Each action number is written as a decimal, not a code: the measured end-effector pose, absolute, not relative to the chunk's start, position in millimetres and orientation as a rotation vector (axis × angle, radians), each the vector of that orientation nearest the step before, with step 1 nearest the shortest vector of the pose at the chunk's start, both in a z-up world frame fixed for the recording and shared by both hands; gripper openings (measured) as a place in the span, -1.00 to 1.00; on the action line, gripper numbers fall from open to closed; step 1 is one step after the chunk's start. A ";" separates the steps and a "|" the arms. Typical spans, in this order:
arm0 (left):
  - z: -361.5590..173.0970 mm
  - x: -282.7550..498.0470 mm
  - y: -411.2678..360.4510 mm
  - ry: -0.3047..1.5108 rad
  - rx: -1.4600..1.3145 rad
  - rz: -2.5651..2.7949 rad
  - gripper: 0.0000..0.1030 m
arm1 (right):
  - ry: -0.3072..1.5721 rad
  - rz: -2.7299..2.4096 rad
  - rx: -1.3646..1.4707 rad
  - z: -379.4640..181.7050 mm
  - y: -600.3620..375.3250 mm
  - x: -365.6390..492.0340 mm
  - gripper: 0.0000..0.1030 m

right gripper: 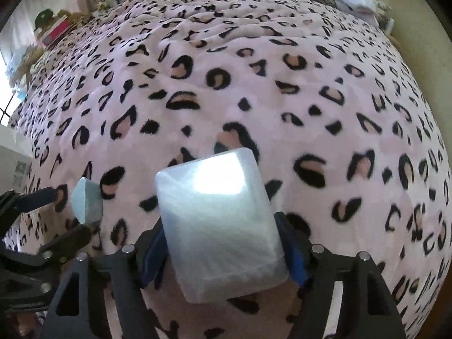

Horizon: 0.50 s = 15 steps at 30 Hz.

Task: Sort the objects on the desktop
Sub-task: 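Grasp the clear-wrapped white packet with right tool while left tool grasps the blue triangle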

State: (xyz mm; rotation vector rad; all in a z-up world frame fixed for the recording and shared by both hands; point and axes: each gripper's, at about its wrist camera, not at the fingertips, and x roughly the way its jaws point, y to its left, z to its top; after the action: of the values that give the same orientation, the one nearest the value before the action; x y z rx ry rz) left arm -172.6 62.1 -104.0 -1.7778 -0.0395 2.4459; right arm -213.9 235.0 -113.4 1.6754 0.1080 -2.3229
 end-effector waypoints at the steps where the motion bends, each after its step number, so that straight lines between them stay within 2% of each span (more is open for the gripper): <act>1: -107.0 -175.9 64.3 -0.032 -1.779 2.445 0.70 | 0.094 -2.322 1.677 -113.8 236.8 -213.1 0.40; 9: -123.1 -185.1 70.5 0.012 -1.786 2.477 0.65 | 0.075 -2.339 1.682 -112.8 239.5 -212.9 0.40; 11: -123.5 -183.2 73.1 0.039 -1.768 2.496 0.35 | 0.073 -2.353 1.678 -114.0 235.9 -212.3 0.40; 13: -122.2 -181.2 76.1 0.048 -1.751 2.491 -0.12 | 0.073 -2.369 1.671 -116.1 231.7 -210.3 0.40; 15: -120.7 -180.3 79.3 0.061 -1.740 2.494 -0.17 | 0.069 -2.385 1.667 -115.5 231.4 -209.7 0.40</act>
State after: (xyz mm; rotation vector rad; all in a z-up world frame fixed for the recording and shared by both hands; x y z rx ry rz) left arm -180.3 79.3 -120.7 -1.7402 0.0610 2.4944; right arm -209.7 231.4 -115.5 1.6670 0.0692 -2.3852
